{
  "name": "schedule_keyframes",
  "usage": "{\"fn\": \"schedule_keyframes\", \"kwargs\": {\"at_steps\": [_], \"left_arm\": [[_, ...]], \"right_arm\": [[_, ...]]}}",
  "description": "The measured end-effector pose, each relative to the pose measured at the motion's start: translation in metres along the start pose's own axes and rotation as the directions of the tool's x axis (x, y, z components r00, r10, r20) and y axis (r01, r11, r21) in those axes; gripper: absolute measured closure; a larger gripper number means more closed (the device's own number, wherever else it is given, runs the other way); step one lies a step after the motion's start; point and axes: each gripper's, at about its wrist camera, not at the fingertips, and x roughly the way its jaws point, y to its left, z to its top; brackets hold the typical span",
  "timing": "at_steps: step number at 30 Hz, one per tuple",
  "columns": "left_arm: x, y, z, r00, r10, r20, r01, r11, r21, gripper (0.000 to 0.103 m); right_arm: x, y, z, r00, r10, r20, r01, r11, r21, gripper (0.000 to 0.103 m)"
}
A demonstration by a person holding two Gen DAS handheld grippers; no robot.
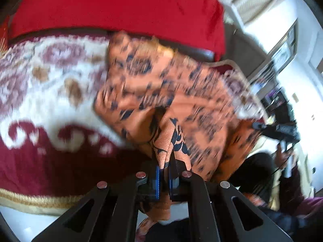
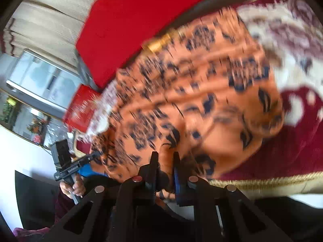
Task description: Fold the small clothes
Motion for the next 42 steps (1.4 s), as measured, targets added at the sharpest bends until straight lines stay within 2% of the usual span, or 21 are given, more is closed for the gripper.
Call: {"fn": "schedule_keyframes", "kwargs": {"at_steps": [5, 8, 10, 12, 14, 17, 19, 20, 21, 22, 23, 25, 28, 31, 34, 37, 38, 39, 40, 41, 42], "left_arm": [[-0.024, -0.002, 0.061, 0.992, -0.053, 0.111, 0.059, 0.997, -0.059, 0.097], [-0.020, 0.001, 0.094, 0.990, -0.023, 0.138, 0.034, 0.997, -0.073, 0.097], [-0.012, 0.006, 0.107, 0.989, -0.026, 0.144, 0.041, 0.994, -0.099, 0.097], [-0.004, 0.008, 0.109, 0.989, -0.040, 0.144, 0.056, 0.992, -0.110, 0.097], [0.001, 0.008, 0.103, 0.989, -0.040, 0.140, 0.055, 0.993, -0.104, 0.097], [0.005, 0.012, 0.091, 0.991, -0.041, 0.125, 0.055, 0.991, -0.119, 0.097], [0.003, 0.016, 0.083, 0.992, -0.028, 0.119, 0.044, 0.991, -0.128, 0.097], [0.000, 0.018, 0.081, 0.992, -0.029, 0.120, 0.045, 0.990, -0.134, 0.097], [-0.003, 0.019, 0.079, 0.992, -0.030, 0.122, 0.046, 0.989, -0.138, 0.097], [-0.005, 0.020, 0.077, 0.992, -0.030, 0.124, 0.047, 0.989, -0.141, 0.097], [-0.007, 0.020, 0.076, 0.992, -0.029, 0.124, 0.047, 0.989, -0.142, 0.097], [-0.011, 0.016, 0.073, 0.992, -0.016, 0.127, 0.033, 0.991, -0.133, 0.097], [-0.015, 0.010, 0.071, 0.992, 0.000, 0.128, 0.015, 0.993, -0.120, 0.097], [-0.020, 0.006, 0.068, 0.991, 0.005, 0.131, 0.010, 0.993, -0.117, 0.097], [-0.026, 0.004, 0.067, 0.991, 0.008, 0.134, 0.007, 0.994, -0.109, 0.097], [-0.027, 0.007, 0.067, 0.992, 0.017, 0.126, -0.003, 0.994, -0.113, 0.097], [-0.026, 0.008, 0.067, 0.992, 0.018, 0.125, -0.003, 0.993, -0.117, 0.097], [-0.026, 0.010, 0.066, 0.992, 0.018, 0.125, -0.003, 0.993, -0.122, 0.097], [-0.026, 0.011, 0.066, 0.992, 0.017, 0.126, -0.002, 0.992, -0.124, 0.097], [-0.025, 0.012, 0.066, 0.992, 0.017, 0.125, -0.001, 0.992, -0.128, 0.097], [-0.025, 0.013, 0.066, 0.992, 0.017, 0.123, -0.001, 0.992, -0.129, 0.097]], "right_arm": [[-0.037, 0.004, 0.039, 0.985, 0.052, 0.166, -0.053, 0.999, 0.001, 0.091], [-0.053, -0.012, 0.072, 0.964, 0.050, 0.260, -0.063, 0.997, 0.041, 0.091], [-0.053, -0.023, 0.092, 0.971, 0.001, 0.241, -0.025, 0.995, 0.098, 0.091], [-0.047, -0.026, 0.101, 0.986, -0.026, 0.165, 0.008, 0.994, 0.111, 0.087], [-0.043, -0.024, 0.096, 0.996, -0.041, 0.084, 0.033, 0.995, 0.093, 0.087], [-0.047, -0.029, 0.067, 0.991, -0.126, 0.034, 0.123, 0.989, 0.086, 0.085], [-0.055, -0.042, 0.044, 0.990, -0.135, 0.032, 0.130, 0.984, 0.122, 0.075], [-0.060, -0.053, 0.027, 0.991, -0.126, 0.043, 0.117, 0.979, 0.164, 0.054], [-0.063, -0.062, 0.013, 0.991, -0.122, 0.056, 0.108, 0.973, 0.206, 0.020], [-0.065, -0.068, -0.001, 0.990, -0.120, 0.072, 0.099, 0.966, 0.238, 0.013], [-0.065, -0.077, -0.017, 0.989, -0.106, 0.099, 0.076, 0.960, 0.271, 0.012], [-0.058, -0.087, -0.037, 0.992, -0.090, 0.089, 0.059, 0.952, 0.299, 0.012], [-0.034, -0.105, -0.064, 0.989, -0.133, 0.067, 0.104, 0.938, 0.331, 0.012], [-0.003, -0.123, -0.079, 0.996, -0.087, 0.033, 0.067, 0.917, 0.392, 0.012], [0.022, -0.132, -0.091, 0.997, -0.075, -0.001, 0.068, 0.901, 0.428, 0.012], [0.038, -0.129, -0.097, 0.998, -0.050, 0.027, 0.034, 0.902, 0.431, 0.014], [0.043, -0.124, -0.097, 0.999, -0.037, 0.028, 0.023, 0.914, 0.406, 0.023], [0.044, -0.119, -0.097, 0.999, -0.024, 0.037, 0.008, 0.926, 0.377, 0.043], [0.045, -0.117, -0.096, 0.999, -0.014, 0.041, -0.002, 0.932, 0.363, 0.056], [0.046, -0.114, -0.096, 1.000, -0.008, 0.028, -0.002, 0.937, 0.349, 0.078], [0.045, -0.112, -0.096, 1.000, -0.018, 0.012, 0.013, 0.939, 0.342, 0.086]]}}
